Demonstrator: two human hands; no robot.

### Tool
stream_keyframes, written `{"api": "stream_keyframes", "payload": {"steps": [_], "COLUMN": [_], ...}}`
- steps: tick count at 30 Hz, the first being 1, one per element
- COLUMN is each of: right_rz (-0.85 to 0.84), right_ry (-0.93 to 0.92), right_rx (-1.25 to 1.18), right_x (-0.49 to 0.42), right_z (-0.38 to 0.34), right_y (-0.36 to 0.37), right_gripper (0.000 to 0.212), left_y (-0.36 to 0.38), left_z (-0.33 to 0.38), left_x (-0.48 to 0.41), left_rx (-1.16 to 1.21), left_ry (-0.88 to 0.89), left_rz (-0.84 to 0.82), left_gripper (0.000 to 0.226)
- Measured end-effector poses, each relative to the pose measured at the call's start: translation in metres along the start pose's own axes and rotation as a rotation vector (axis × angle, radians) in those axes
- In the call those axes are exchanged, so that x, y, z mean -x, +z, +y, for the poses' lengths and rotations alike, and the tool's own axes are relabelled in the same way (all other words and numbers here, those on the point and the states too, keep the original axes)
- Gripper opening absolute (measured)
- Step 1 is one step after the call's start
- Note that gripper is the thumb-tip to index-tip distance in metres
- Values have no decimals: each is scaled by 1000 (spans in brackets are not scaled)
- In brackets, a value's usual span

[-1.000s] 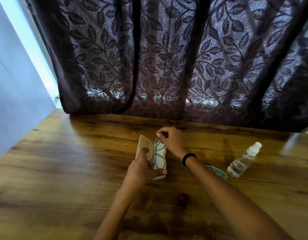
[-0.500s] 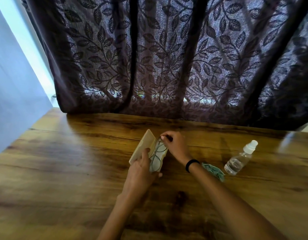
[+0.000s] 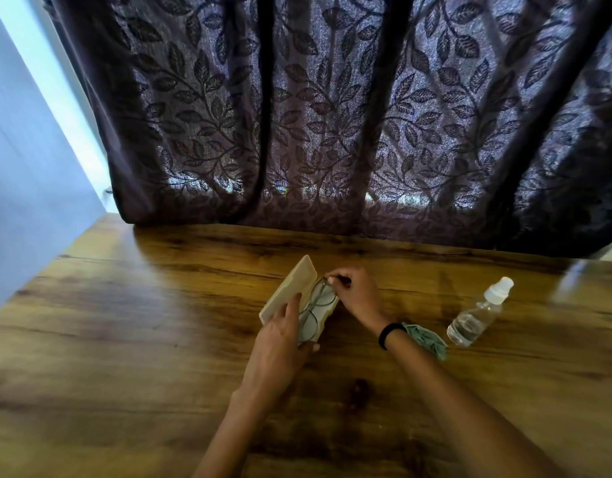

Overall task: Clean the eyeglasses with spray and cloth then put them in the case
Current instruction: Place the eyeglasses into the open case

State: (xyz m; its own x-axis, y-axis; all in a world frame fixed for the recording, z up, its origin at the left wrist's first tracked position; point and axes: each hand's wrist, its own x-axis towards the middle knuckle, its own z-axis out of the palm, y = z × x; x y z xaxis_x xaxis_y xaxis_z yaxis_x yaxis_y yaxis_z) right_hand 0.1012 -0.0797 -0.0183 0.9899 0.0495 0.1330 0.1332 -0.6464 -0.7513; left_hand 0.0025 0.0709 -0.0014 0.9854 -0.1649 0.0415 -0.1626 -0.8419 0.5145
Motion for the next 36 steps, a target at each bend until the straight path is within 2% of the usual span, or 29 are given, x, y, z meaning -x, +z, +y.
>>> {"api": "stream_keyframes", "payload": {"steps": [3,9,16,22,28,33,36], "right_rz": [11,-14,-63,20,69,73,123], "right_ry": [0,0,0,-19,63,126,93], "right_rx": [30,138,113,-57,-190,-177,-75], "right_x": [1,-1,-7,5,32,60,75], "right_z": [1,-3,-8,-14,3,22,32], "right_y": [0,0,-4,-21,-59,-88,-100], "right_gripper": [17,17,18,18,18,20,18], "left_y": [0,-2,0,3,2,1,5], "left_z": [1,0,3,4,-4,8,27], "left_x": [0,-2,-2,-5,-8,-12,-17], "left_rx": [-27,-50,-46,-8,5,-32,23], "left_ry": [-1,37,4,-51,9,60,114], "left_rz": [-15,-18,-30,4,35,66,81], "left_gripper": [88,60,61,63,50,55,52]}}
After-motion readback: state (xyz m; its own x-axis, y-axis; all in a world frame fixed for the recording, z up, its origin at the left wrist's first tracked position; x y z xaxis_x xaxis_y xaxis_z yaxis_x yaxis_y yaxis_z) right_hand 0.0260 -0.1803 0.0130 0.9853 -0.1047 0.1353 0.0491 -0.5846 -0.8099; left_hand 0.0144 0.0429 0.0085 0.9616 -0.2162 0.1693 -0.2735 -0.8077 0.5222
